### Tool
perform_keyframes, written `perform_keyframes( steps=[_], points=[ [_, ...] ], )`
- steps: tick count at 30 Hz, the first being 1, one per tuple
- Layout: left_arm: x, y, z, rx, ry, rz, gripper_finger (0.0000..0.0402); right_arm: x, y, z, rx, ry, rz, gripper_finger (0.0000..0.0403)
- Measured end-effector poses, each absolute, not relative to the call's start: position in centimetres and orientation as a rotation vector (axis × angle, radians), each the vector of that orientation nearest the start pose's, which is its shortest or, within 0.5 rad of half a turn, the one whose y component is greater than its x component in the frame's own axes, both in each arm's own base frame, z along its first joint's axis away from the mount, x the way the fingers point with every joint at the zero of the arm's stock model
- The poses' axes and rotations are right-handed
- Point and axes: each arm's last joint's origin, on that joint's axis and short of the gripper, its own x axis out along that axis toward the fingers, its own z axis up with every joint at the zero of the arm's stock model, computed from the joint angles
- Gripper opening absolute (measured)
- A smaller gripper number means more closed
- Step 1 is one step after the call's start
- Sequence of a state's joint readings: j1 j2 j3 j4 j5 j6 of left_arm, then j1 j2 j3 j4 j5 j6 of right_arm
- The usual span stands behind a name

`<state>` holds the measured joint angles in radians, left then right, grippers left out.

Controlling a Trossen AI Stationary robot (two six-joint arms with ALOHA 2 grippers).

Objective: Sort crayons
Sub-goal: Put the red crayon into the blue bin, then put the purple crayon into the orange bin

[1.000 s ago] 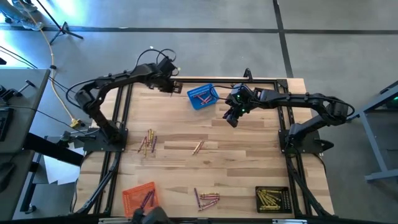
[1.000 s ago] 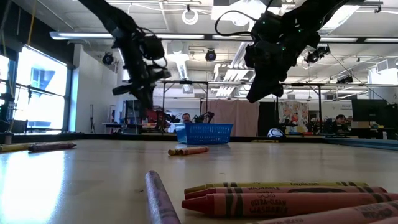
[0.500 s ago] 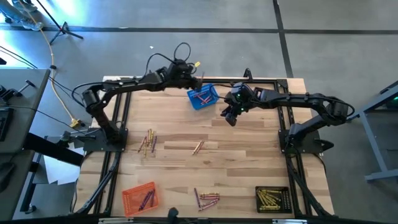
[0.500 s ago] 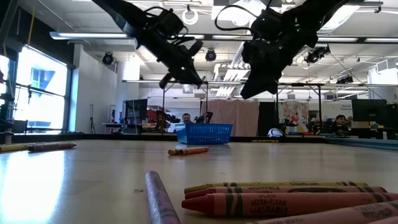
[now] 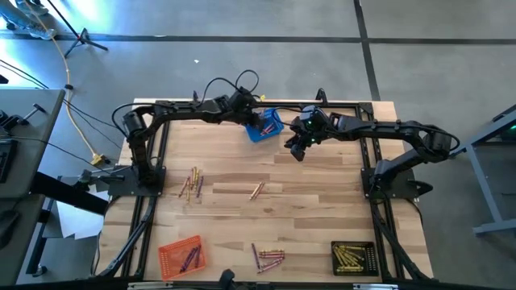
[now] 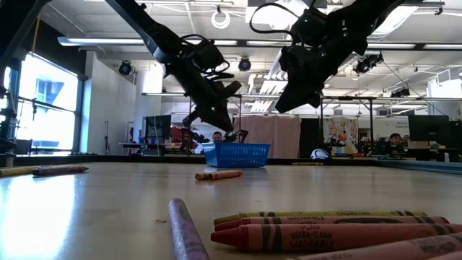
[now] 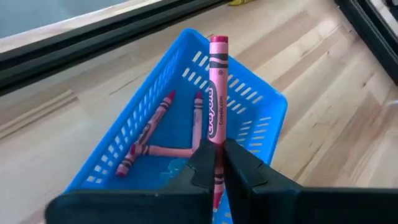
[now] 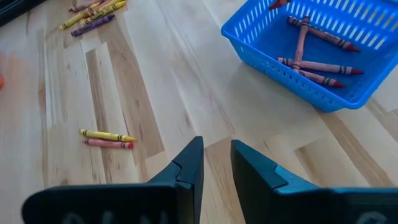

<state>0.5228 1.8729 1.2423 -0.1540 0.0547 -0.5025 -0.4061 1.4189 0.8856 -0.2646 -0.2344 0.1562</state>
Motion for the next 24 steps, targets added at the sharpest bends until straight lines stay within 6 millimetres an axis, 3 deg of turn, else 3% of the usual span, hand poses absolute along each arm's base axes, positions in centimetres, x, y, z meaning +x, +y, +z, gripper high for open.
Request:
perform_keyframes(
  steps=[11,15,19,24],
  points=[
    [34.7,19.7,19.4,-0.651,0.654,0.579,0.0086,26.8,-10.8,22.3,0.399,0.747,-0.224,0.0066],
    [34.6,19.6,19.7,-0.745,0.649,0.478,0.0091,26.8,-10.8,22.3,0.400,0.748,-0.224,0.0066],
    [34.3,19.5,20.9,-0.840,0.623,0.328,0.0087,26.7,-10.8,22.2,0.402,0.754,-0.224,0.0066],
    [33.8,18.2,23.9,-0.800,0.565,0.289,0.0079,26.7,-10.8,22.2,0.398,0.754,-0.222,0.0066]
  ],
)
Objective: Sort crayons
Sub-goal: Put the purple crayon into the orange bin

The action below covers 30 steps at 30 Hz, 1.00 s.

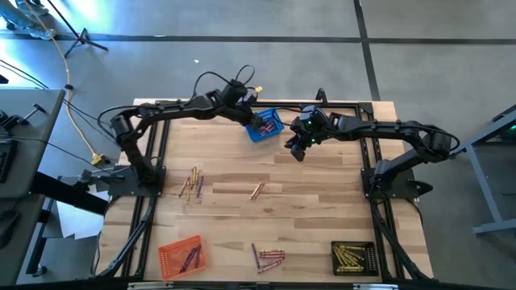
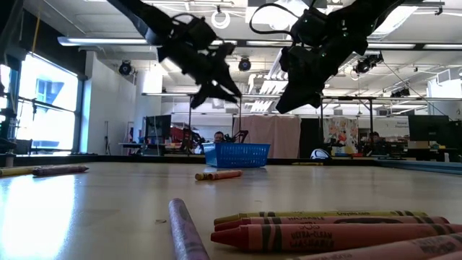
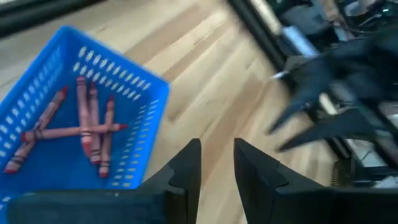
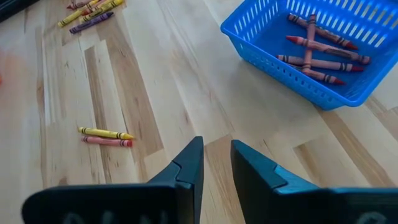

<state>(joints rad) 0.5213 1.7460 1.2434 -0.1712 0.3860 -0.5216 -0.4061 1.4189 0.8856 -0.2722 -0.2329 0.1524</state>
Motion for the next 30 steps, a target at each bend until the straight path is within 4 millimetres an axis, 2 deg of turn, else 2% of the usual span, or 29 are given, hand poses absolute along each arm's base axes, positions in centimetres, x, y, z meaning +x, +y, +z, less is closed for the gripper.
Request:
perform_keyframes(
  steps=[3,6,9,13,15,18,23,27,30],
  points=[
    [33.1,16.2,25.5,-0.771,0.610,0.262,0.0075,26.7,-10.8,22.2,0.392,0.755,-0.220,0.0066],
    [31.4,13.5,26.8,-0.750,0.750,0.262,0.0072,26.7,-10.8,22.2,0.377,0.756,-0.214,0.0066],
    [28.3,10.4,27.9,-0.725,0.975,0.332,0.0070,26.7,-10.8,22.2,0.408,0.755,-0.226,0.0066],
    [23.7,6.1,29.7,-0.699,1.213,0.554,0.0070,26.6,-10.6,22.0,0.487,0.777,-0.252,0.0066],
    [21.9,4.2,30.5,-0.704,1.258,0.646,0.0070,26.5,-10.4,21.9,0.505,0.797,-0.257,0.0066],
    [20.6,1.3,31.1,-0.708,1.215,0.705,0.0070,26.3,-10.3,21.7,0.544,0.821,-0.273,0.0066],
    [19.2,-2.3,29.5,-0.677,1.205,0.755,0.0070,25.9,-10.1,21.4,0.651,0.861,-0.324,0.0066],
    [18.5,-3.8,27.0,-0.691,1.227,0.807,0.0070,25.7,-10.0,21.2,0.684,0.893,-0.342,0.0066],
    [18.7,-4.4,25.2,-0.764,1.204,0.813,0.0070,25.5,-10.0,21.1,0.687,0.910,-0.344,0.0066]
  ],
)
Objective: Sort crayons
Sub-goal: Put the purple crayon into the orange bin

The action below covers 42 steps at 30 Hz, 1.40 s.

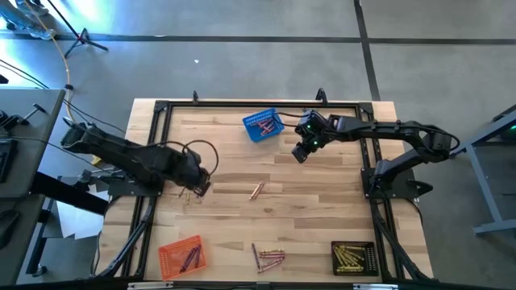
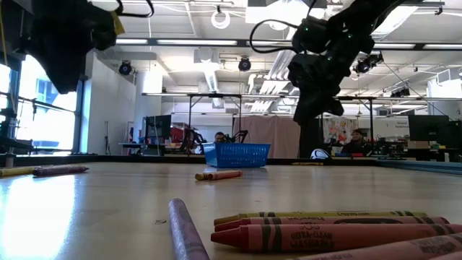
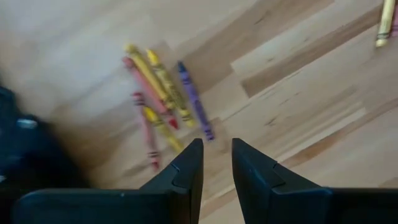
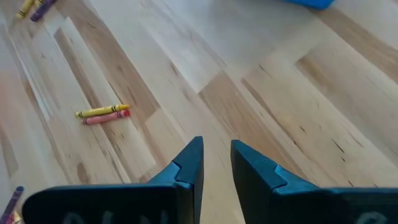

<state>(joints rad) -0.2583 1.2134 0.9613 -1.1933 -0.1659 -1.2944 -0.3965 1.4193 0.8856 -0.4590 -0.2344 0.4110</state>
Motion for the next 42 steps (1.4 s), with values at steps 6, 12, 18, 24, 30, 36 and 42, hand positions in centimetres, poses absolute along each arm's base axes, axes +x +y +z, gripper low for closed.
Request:
perform_keyframes(
  steps=[6,12,18,24,30,36,42],
  points=[
    [19.2,-5.0,22.8,-0.910,1.095,0.882,0.0070,25.3,-9.9,21.0,0.676,0.943,-0.340,0.0066],
    [19.3,-5.0,20.8,-0.968,1.110,1.035,0.0070,24.9,-9.7,20.7,0.632,0.997,-0.316,0.0066],
    [20.7,-5.6,19.3,-1.002,1.143,1.027,0.0072,24.8,-9.7,20.7,0.579,1.013,-0.286,0.0066],
    [21.6,-5.9,17.3,-0.969,1.228,1.086,0.0093,24.9,-9.7,20.7,0.556,1.014,-0.273,0.0066],
    [22.3,-5.6,15.4,-0.959,1.326,1.126,0.0110,24.9,-9.7,20.7,0.554,1.009,-0.272,0.0066],
    [22.7,-5.0,14.9,-0.982,1.336,1.147,0.0113,24.9,-9.7,20.7,0.554,1.006,-0.272,0.0066],
    [22.9,-4.5,14.9,-0.988,1.333,1.148,0.0113,25.0,-9.7,20.7,0.555,1.000,-0.273,0.0066]
  ],
)
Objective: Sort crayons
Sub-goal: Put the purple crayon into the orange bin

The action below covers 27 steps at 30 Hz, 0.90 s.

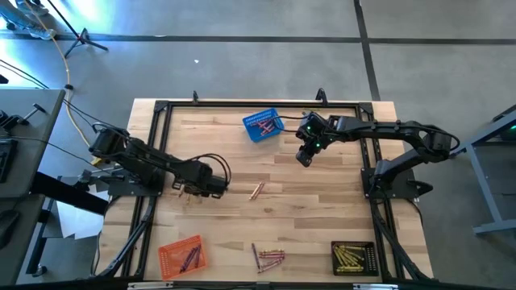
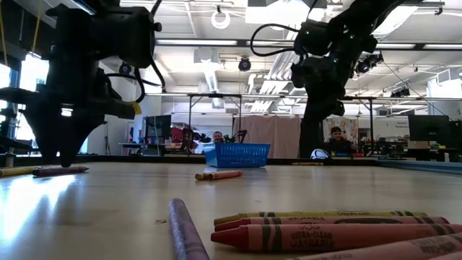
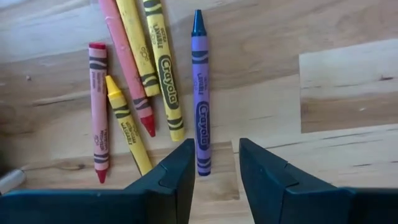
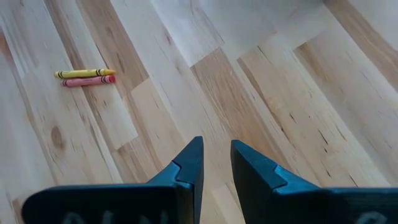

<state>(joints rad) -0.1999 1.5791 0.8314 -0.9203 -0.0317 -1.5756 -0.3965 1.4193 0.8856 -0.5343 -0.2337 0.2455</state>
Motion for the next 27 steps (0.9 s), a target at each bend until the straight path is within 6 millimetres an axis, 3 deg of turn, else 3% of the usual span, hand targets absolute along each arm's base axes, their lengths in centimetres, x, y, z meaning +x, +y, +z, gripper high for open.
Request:
perform_keyframes(
  steps=[9,23,27],
  points=[
    [23.1,-3.8,14.8,-0.992,1.329,1.155,0.0113,25.0,-9.7,20.7,0.561,0.999,-0.277,0.0066],
    [23.9,-2.5,13.1,-0.952,1.394,1.146,0.0113,25.0,-9.7,20.8,0.571,0.996,-0.283,0.0066],
    [24.0,-2.4,12.8,-0.970,1.411,1.154,0.0095,25.0,-9.7,20.8,0.571,0.996,-0.283,0.0066]
  ],
)
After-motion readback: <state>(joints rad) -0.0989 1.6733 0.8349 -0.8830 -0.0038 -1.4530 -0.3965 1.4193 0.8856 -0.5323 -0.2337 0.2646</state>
